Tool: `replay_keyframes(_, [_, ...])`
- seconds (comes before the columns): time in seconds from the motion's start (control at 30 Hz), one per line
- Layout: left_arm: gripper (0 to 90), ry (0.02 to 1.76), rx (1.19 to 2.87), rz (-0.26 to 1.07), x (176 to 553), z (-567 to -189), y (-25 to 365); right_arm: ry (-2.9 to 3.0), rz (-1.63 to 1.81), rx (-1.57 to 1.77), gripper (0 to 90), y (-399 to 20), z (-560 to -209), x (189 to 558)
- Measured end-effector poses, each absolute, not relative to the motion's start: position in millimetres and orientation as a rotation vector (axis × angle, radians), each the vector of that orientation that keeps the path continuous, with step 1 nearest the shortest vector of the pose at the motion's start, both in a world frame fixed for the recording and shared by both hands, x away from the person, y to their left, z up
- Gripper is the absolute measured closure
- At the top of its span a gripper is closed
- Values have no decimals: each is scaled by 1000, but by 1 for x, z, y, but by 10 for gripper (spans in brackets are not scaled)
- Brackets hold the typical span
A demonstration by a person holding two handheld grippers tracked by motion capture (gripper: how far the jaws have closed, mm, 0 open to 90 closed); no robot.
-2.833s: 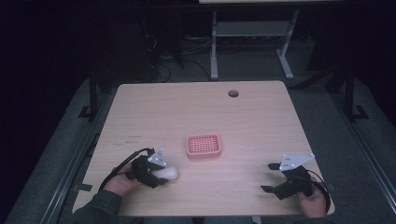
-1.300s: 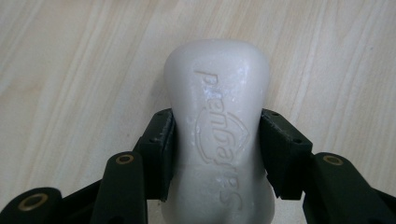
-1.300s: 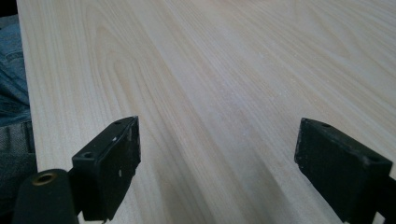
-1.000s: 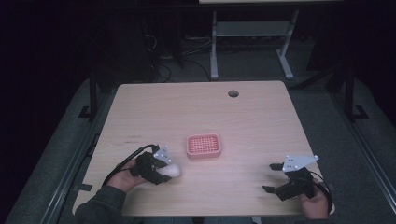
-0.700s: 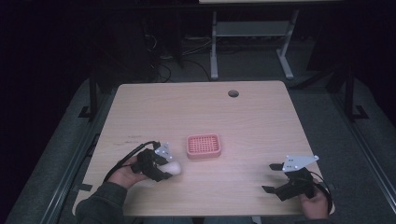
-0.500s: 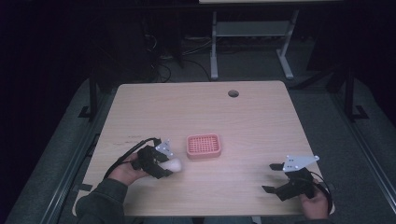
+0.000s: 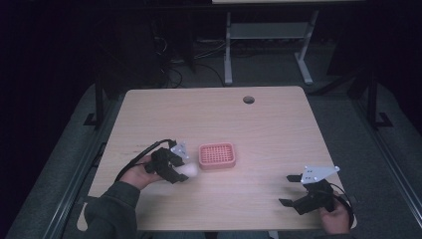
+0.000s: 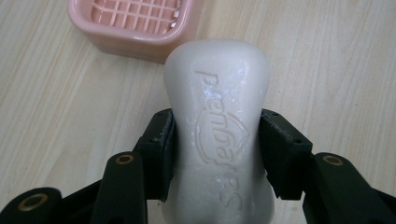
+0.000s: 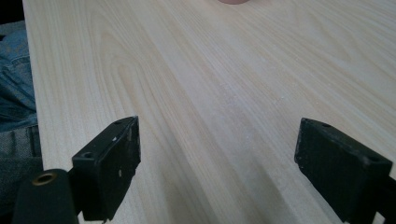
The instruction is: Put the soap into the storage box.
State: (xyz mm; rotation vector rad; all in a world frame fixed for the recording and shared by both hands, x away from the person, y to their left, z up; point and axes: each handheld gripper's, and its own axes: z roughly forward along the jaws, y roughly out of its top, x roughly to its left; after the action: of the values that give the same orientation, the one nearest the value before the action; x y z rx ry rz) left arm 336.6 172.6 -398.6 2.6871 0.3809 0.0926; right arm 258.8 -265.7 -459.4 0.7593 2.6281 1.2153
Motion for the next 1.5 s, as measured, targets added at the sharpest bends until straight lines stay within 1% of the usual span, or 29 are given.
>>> replay_keyframes(0.9, [495, 308, 2719, 78, 359, -391, 141, 2610, 1235, 760, 140, -268, -458, 257])
replay_keyframes(1.5, [495, 301, 2713, 88, 374, -384, 123, 2594, 1248, 761, 140, -269, -456, 257])
